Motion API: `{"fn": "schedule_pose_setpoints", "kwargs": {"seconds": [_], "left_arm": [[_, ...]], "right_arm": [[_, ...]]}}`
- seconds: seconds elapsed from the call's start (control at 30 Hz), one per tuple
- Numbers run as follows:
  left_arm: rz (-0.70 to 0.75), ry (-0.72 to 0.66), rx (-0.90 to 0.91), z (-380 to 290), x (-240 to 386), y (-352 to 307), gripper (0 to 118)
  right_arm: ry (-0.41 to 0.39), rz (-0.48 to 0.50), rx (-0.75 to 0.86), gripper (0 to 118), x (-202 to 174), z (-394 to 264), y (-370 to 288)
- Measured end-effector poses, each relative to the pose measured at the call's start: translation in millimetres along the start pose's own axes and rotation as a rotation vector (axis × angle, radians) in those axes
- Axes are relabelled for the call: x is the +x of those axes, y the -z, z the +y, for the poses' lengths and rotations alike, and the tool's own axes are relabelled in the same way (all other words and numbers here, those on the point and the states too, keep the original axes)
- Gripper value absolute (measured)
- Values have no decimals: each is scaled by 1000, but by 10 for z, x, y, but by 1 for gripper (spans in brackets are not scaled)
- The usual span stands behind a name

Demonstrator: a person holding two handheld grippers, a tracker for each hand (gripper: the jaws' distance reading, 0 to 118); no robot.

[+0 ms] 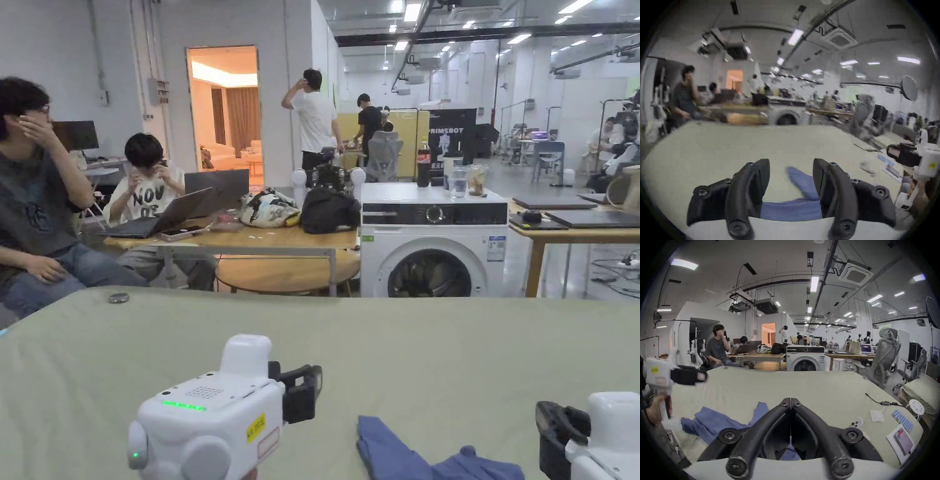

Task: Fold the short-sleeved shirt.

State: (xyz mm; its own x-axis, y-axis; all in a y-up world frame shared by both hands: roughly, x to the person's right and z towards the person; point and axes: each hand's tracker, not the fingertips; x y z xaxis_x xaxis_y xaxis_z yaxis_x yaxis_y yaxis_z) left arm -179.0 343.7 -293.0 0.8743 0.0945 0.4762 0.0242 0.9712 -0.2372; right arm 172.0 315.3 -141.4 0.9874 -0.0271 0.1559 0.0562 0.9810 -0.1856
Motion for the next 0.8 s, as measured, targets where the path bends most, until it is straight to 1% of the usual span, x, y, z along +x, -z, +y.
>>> {"fn": "schedule_pose_setpoints", "kwargs": {"seconds": [0.03,0.1,0.17,0.27,0.37,0.47,0.57,0.63,0.67,0.7,0.73,0.8], "left_arm": [[38,17,23,12,-92,-85,35],[126,52,53,62,-294,-284,1],[154,48,57,55,-444,-384,0],[140,15,43,28,-601,-495,0],[157,30,20,-26,-686,-521,0],[151,-5,-1,-45,-798,-497,0],[144,-55,-53,-71,-963,-365,0],[204,-88,-178,-128,-1112,-143,0],[187,-141,-280,-231,-1263,42,14],[160,-197,-366,-358,-1393,176,41],[132,-237,-401,-452,-1475,291,52],[151,-300,-489,-695,-1580,530,61]], "right_arm": [[2,2,0,0,-28,-5,18],[8,13,-8,0,-84,-14,59],[13,23,-17,0,-141,-30,104],[0,30,-11,0,-244,-38,135],[-12,35,-10,0,-315,-32,178],[-15,38,-13,0,-334,-46,209],[-15,43,-22,0,-326,-69,229],[-15,44,-30,0,-304,-103,235],[-7,47,-37,0,-279,-125,240],[5,52,-46,0,-253,-149,245],[13,57,-55,0,-232,-170,248],[4,48,-72,0,-182,-225,235]]}}
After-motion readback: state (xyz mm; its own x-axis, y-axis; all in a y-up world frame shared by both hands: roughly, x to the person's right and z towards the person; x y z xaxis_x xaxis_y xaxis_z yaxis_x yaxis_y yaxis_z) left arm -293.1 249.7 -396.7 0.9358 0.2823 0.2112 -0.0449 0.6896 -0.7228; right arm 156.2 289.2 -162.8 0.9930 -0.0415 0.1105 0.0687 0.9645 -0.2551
